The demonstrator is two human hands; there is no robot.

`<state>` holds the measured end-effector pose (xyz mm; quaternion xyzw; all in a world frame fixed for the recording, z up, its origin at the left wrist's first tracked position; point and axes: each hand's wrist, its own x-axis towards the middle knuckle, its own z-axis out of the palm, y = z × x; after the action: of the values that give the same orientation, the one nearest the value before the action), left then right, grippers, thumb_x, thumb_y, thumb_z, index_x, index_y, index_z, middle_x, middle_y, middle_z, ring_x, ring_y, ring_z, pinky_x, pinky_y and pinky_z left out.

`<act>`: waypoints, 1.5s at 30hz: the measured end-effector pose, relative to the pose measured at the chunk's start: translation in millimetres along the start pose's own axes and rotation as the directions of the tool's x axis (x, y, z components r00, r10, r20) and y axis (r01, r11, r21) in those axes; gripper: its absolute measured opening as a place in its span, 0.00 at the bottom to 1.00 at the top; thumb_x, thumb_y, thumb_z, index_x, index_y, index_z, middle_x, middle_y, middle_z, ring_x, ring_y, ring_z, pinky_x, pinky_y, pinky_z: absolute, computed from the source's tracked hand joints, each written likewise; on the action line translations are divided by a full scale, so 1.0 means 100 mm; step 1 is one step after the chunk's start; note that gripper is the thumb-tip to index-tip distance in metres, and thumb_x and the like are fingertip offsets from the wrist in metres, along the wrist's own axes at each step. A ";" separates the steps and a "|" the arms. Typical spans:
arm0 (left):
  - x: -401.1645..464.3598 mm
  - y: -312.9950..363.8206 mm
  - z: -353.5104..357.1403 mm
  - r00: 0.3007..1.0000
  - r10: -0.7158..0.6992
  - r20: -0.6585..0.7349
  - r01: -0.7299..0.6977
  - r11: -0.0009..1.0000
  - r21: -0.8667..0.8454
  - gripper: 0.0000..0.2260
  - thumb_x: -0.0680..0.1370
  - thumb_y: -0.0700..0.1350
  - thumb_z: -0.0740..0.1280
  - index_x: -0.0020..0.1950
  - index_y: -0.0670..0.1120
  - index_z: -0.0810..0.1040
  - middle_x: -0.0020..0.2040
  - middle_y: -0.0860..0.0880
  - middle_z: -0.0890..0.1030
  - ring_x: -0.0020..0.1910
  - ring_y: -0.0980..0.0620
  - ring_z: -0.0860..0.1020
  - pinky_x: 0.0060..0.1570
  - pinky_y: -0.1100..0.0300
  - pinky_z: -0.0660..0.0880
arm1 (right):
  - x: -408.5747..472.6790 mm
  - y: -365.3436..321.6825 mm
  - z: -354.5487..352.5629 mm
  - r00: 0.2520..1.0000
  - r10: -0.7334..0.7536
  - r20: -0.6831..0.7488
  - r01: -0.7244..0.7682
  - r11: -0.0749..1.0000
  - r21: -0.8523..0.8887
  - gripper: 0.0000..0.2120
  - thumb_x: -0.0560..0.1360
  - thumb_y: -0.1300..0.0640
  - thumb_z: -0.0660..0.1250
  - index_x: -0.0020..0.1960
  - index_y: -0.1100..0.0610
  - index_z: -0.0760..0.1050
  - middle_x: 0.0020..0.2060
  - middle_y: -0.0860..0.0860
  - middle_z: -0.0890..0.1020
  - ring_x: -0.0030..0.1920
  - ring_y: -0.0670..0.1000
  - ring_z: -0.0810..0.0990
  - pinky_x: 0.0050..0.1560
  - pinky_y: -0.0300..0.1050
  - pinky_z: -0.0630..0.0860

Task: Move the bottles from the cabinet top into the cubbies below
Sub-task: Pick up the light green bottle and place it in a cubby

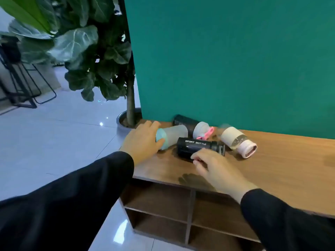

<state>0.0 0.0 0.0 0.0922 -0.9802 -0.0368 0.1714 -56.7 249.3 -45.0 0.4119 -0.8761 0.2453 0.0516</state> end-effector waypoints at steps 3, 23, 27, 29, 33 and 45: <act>0.04 -0.18 0.23 0.994 -0.104 0.039 0.107 0.990 -0.092 0.27 0.75 0.59 0.68 0.71 0.51 0.68 0.65 0.47 0.75 0.60 0.46 0.76 0.54 0.50 0.78 | 0.02 0.04 0.29 0.995 0.086 0.046 -0.089 0.993 0.077 0.15 0.81 0.45 0.58 0.66 0.44 0.73 0.61 0.38 0.75 0.62 0.41 0.73 0.61 0.39 0.72; 0.61 -0.48 1.21 0.979 -0.191 0.075 0.204 0.940 -0.272 0.40 0.65 0.62 0.75 0.72 0.56 0.61 0.62 0.45 0.74 0.56 0.42 0.79 0.54 0.45 0.80 | 0.37 0.06 0.94 0.995 0.100 -0.019 -0.093 0.970 0.226 0.16 0.80 0.43 0.59 0.65 0.44 0.74 0.62 0.34 0.72 0.64 0.36 0.70 0.64 0.39 0.72; 0.47 -0.66 0.99 0.979 -0.203 0.001 0.193 0.930 -0.314 0.41 0.63 0.61 0.76 0.71 0.55 0.62 0.64 0.47 0.74 0.59 0.45 0.77 0.54 0.46 0.80 | 0.37 -0.05 0.99 0.997 0.076 0.012 -0.076 0.960 0.269 0.17 0.80 0.43 0.60 0.68 0.43 0.71 0.63 0.32 0.69 0.65 0.36 0.70 0.64 0.42 0.74; 0.34 -0.74 0.77 0.987 -0.158 -0.006 0.150 0.948 -0.280 0.41 0.63 0.59 0.77 0.72 0.54 0.64 0.66 0.47 0.74 0.60 0.46 0.76 0.56 0.47 0.79 | 0.40 -0.16 0.98 0.998 0.065 -0.022 -0.056 0.955 0.291 0.20 0.79 0.44 0.62 0.70 0.43 0.69 0.66 0.32 0.67 0.68 0.37 0.68 0.66 0.44 0.73; -0.01 -0.82 0.21 0.999 0.043 0.009 -0.042 0.995 -0.090 0.39 0.64 0.58 0.75 0.72 0.55 0.66 0.67 0.50 0.73 0.60 0.46 0.73 0.56 0.47 0.77 | 0.51 -0.49 0.87 0.988 0.016 -0.151 0.024 0.966 0.257 0.33 0.77 0.46 0.68 0.77 0.48 0.59 0.75 0.42 0.63 0.76 0.39 0.57 0.75 0.41 0.59; -1.19 -0.95 -0.34 0.868 0.488 0.092 -0.453 0.853 -0.259 0.40 0.66 0.60 0.76 0.75 0.58 0.63 0.75 0.58 0.66 0.70 0.59 0.69 0.63 0.69 0.70 | -0.15 -1.29 1.31 0.993 0.117 -0.014 -0.092 0.841 0.533 0.46 0.60 0.47 0.80 0.69 0.33 0.58 0.61 0.32 0.69 0.65 0.34 0.68 0.59 0.25 0.64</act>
<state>137.1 -71.8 -17.4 -0.1745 -0.9721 -0.1134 0.1082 64.2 128.5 -113.6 0.3560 -0.7936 0.4900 -0.0578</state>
